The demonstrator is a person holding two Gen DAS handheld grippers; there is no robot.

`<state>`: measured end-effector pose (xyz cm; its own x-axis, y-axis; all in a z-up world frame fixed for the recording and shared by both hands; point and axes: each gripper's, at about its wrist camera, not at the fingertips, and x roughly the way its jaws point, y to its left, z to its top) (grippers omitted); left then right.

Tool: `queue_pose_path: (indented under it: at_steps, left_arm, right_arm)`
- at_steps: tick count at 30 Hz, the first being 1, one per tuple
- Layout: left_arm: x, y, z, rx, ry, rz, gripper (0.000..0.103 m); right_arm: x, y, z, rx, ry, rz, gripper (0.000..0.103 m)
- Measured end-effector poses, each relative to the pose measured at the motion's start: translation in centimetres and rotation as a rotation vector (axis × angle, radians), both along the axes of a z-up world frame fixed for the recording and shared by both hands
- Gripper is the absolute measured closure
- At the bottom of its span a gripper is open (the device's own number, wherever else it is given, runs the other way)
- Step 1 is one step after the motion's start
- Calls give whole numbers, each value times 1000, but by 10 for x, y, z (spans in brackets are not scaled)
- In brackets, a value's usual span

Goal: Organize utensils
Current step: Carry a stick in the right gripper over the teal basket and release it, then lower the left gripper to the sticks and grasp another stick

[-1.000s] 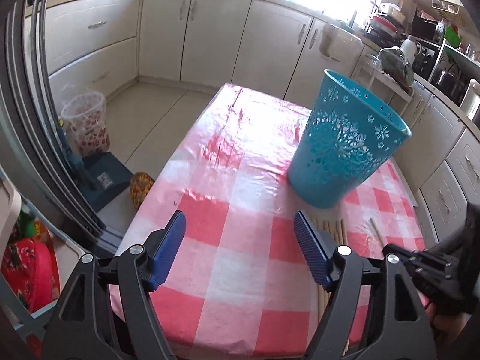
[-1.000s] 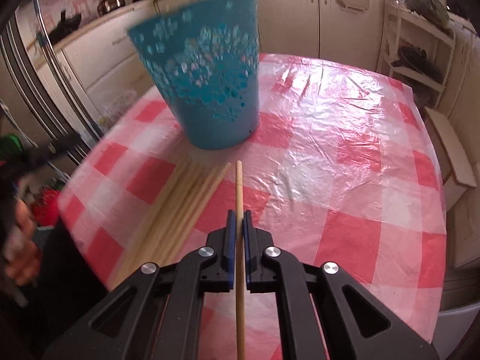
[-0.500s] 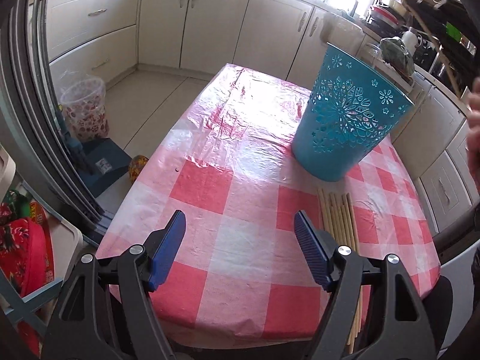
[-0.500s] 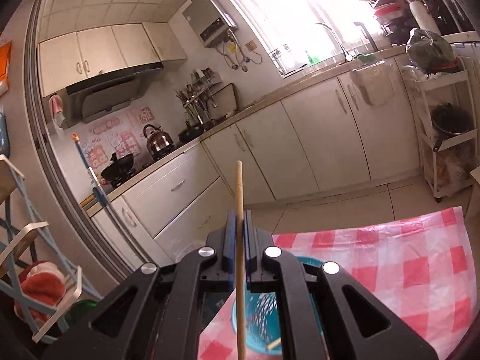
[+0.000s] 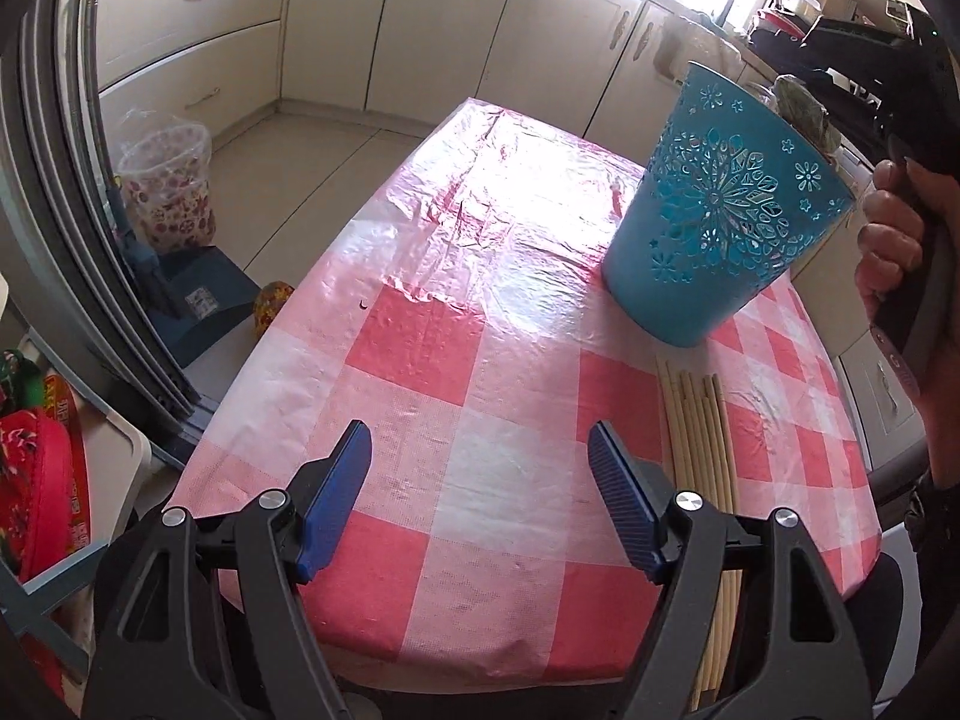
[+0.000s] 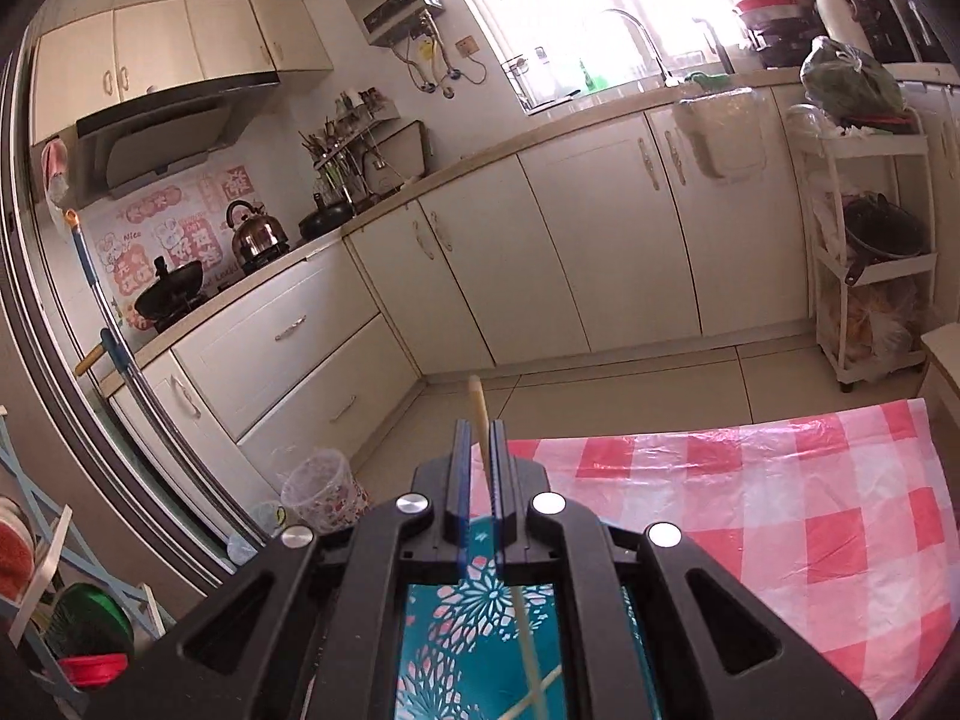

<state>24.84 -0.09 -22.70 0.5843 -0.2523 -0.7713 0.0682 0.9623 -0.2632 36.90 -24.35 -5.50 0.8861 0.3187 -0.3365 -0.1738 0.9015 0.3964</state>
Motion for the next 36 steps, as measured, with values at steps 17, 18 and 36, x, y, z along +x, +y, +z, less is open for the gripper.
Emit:
queue_pose_path:
  at_steps: [17,18,36]
  left_arm:
    - [-26,2,24,-9,-30,6,28]
    - [-28,0,24,-8,-25,1,28]
    - [-47,-2,36,8,-41,-27,26]
  right_arm:
    - [-142,2,-60,-131,174,-14,73]
    - [-143,4,-79,-136,237,-6,73]
    - [-115,30,-155,-206,462,-77,84]
